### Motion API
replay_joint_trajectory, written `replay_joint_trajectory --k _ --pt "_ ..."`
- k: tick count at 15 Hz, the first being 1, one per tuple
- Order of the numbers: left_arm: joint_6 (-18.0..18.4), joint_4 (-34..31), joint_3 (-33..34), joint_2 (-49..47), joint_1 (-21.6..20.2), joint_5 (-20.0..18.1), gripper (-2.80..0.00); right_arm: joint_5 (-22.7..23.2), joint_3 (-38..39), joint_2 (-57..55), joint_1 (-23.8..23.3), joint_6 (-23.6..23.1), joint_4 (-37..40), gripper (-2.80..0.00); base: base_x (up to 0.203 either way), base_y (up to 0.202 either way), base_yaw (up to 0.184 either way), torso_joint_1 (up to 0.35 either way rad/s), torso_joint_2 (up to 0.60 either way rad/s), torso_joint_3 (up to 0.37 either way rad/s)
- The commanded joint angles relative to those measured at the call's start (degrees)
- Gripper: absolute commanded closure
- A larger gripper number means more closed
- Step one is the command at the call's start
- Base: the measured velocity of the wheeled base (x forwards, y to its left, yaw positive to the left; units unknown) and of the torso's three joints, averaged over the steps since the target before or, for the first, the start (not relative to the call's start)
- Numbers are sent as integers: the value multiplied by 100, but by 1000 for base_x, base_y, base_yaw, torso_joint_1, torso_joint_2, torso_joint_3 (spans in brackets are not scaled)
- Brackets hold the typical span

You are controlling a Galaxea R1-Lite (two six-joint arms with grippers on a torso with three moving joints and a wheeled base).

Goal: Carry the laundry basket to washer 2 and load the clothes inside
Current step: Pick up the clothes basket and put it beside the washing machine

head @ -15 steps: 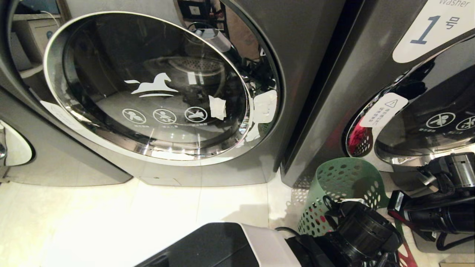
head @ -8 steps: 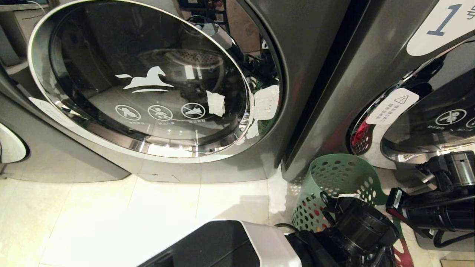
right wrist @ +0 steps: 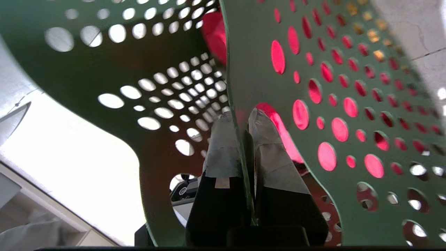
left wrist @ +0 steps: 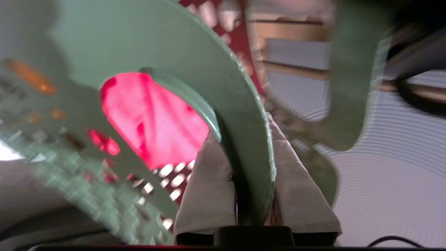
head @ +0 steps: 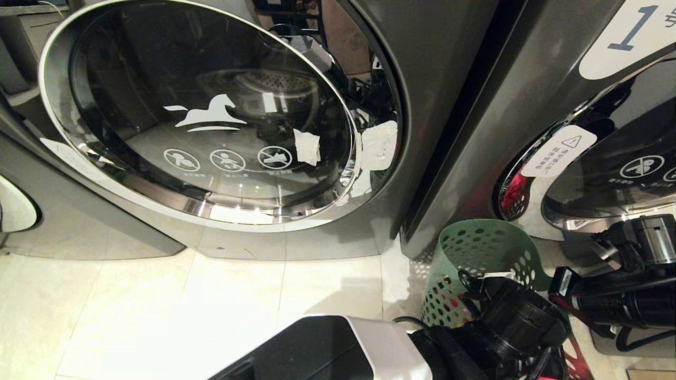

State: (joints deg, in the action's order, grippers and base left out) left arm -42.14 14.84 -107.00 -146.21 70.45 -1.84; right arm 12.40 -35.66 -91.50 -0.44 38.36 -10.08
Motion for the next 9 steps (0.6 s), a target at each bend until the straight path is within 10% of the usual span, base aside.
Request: replay_joint_trajectory --k 1,2,9 --pt "-31 37 -75 -39 4 0 0 8 6 -8 0 22 6 0 0 0 0 0 0 0" --pt "-31 10 -75 -40 4 0 -280 8 15 -8 -1 22 2 0 0 0 0 0 0 0" --pt "185 -639 -57 -109 -1 339 -280 -1 6 -8 -9 27 1 0 0 0 0 0 0 0"
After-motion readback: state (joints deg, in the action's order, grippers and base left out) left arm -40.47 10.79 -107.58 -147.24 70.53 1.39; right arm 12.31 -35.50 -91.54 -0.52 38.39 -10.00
